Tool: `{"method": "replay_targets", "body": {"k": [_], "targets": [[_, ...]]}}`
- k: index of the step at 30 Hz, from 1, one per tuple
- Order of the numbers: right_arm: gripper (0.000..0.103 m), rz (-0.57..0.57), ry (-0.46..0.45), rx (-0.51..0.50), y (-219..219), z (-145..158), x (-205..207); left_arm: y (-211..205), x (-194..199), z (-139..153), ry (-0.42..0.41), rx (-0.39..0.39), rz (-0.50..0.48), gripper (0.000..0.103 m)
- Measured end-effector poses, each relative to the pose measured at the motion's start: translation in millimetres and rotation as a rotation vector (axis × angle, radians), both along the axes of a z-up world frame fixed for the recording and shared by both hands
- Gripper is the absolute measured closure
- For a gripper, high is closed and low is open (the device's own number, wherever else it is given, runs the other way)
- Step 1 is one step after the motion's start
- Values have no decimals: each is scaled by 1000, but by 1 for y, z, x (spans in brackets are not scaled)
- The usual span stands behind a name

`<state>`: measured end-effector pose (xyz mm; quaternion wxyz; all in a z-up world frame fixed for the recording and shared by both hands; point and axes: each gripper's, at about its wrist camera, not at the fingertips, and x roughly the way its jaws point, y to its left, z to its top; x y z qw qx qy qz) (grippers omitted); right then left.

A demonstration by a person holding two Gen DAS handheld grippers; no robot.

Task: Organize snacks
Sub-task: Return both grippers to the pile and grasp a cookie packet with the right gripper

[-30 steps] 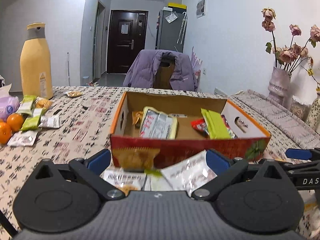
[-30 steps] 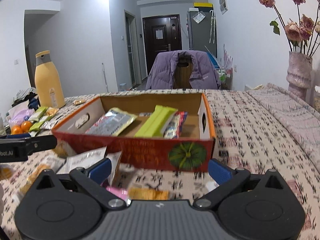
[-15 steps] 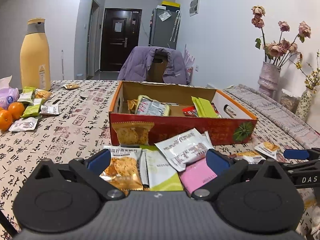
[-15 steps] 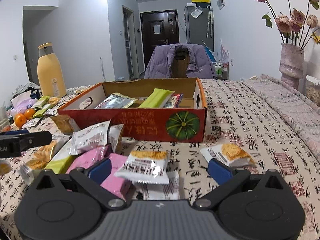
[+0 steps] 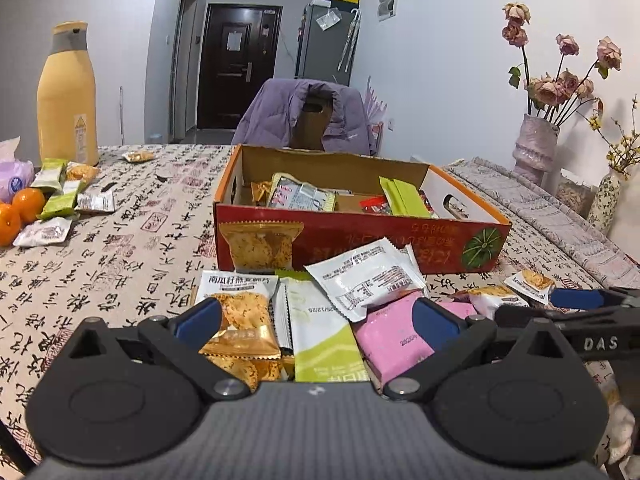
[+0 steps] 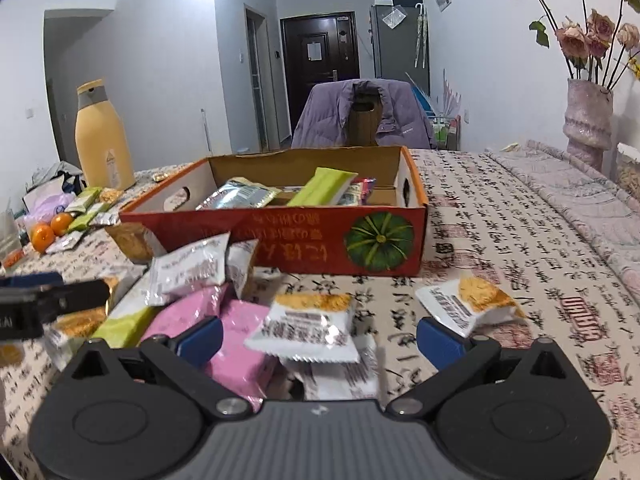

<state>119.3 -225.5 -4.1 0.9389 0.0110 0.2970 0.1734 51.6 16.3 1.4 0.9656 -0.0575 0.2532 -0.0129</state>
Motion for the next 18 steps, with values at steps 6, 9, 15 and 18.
{"method": "replay_targets", "body": {"k": [6,9,15,18], "targets": [[33,-7,46,-7,10,-8,18,0,0,-2,5,-3,4,0],[46,-9,75,-2,10,-13,24,1,0,-4,13,-4,5,0],[52,-3,36,19,6,-8,18,4,2,-4,16,-4,13,0],[53,-6,11,28,4,-6,14,5,4,-5,26,-5,19,0]]}}
